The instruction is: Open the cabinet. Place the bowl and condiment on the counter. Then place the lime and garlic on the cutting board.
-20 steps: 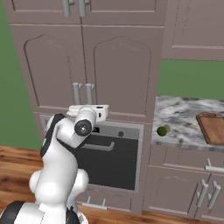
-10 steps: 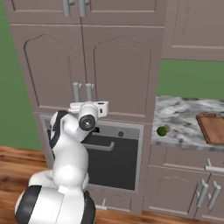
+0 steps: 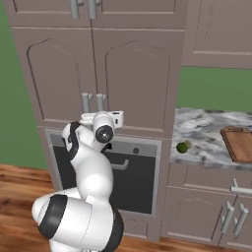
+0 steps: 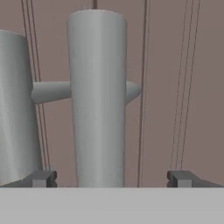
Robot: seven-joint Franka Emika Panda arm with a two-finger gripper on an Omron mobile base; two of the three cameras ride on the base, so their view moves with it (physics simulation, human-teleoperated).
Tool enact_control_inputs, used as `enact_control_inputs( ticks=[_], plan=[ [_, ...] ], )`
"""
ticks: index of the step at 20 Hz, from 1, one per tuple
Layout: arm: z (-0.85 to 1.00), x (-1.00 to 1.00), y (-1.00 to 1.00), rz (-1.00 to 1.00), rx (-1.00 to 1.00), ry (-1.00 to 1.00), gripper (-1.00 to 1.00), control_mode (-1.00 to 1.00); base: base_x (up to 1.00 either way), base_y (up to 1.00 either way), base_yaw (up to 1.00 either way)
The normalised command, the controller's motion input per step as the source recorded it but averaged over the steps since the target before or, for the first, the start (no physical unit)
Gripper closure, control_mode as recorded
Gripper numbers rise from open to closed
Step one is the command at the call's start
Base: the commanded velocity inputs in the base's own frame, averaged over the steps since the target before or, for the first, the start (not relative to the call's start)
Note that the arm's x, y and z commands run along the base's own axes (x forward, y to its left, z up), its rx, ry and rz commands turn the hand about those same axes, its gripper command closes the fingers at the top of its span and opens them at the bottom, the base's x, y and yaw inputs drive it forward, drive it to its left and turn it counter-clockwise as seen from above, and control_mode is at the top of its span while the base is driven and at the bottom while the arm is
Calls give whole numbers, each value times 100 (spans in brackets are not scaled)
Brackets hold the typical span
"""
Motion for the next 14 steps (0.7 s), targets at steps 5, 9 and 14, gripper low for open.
enact_control_inputs(
  ticks=[5, 9, 14],
  plan=[
    [-5, 19, 0, 4, 0, 0, 100, -100, 0, 0, 0],
    [-5, 13, 6, 2, 0, 0, 100, -100, 0, 0, 0],
    [-3, 0, 8, 0, 0, 0, 100, -100, 0, 0, 0]
  ],
)
